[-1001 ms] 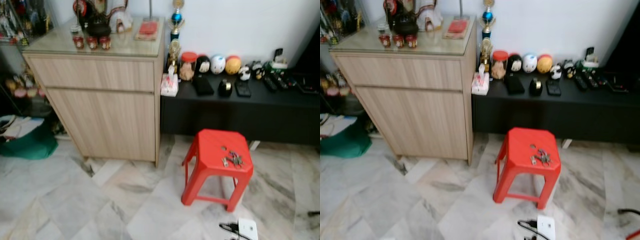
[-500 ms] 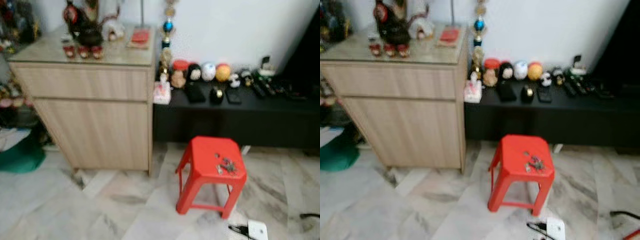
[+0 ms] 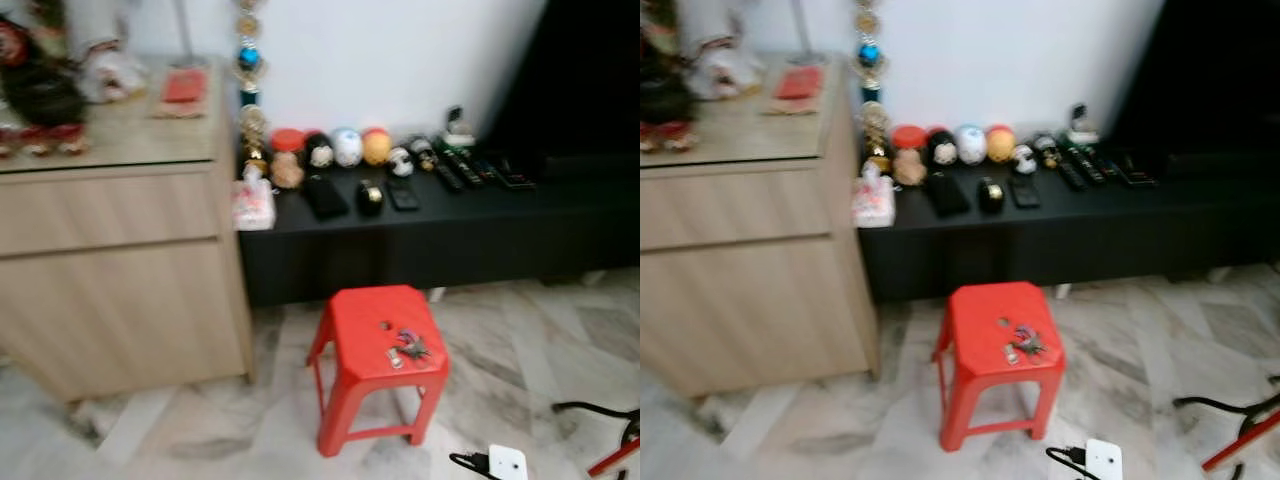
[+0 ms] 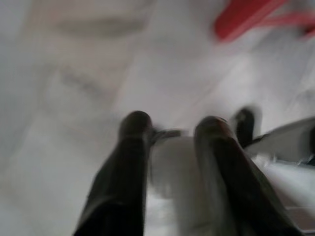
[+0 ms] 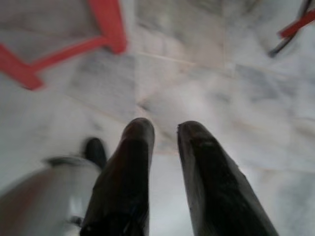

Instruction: Hang keys on a hook

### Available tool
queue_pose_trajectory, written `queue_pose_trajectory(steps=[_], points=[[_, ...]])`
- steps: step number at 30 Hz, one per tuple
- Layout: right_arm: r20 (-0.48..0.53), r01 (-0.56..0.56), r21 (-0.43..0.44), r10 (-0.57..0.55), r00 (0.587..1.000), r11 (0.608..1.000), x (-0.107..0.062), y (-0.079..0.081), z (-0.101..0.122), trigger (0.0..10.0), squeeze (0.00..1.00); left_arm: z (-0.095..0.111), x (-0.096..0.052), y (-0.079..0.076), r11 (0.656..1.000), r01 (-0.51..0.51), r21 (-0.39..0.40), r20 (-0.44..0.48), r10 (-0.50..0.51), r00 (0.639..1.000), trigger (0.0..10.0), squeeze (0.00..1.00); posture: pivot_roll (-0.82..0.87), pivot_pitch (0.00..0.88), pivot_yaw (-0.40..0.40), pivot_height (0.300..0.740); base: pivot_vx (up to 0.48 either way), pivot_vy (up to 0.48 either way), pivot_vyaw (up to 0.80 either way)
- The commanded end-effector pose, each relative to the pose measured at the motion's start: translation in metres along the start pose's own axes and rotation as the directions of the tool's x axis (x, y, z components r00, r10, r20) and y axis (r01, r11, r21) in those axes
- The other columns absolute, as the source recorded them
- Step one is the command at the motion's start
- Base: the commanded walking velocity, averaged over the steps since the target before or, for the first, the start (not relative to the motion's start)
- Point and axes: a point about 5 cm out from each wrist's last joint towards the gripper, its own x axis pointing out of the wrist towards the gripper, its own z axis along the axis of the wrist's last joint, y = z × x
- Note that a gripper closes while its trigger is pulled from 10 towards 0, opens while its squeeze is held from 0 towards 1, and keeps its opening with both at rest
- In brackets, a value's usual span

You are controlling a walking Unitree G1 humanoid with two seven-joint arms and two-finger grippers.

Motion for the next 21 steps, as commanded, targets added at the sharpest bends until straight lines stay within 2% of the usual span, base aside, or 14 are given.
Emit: queue_pose_trajectory(steps=[1, 21], points=[[0.027, -0.021, 0.012, 0.021, 0.999, 1.0, 0.0009, 0.0097, 0.0092, 10.0, 0.0, -0.012, -0.0045, 0.0086, 1.0, -0.016, 0.004, -0.039, 0.016, 0.999, 10.0, 0.0, 0.07, 0.0, -0.049, 0.74, 0.315, 0.0, 0.0], [0.028, -0.02, 0.013, 0.02, 0.999, 1.0, 0.0009, 0.01, 0.0092, 10.0, 0.0, -0.012, -0.0046, 0.0087, 1.0, -0.016, 0.005, -0.039, 0.016, 0.999, 10.0, 0.0, 0.07, 0.0, -0.049, 0.74, 0.315, 0.0, 0.0]])
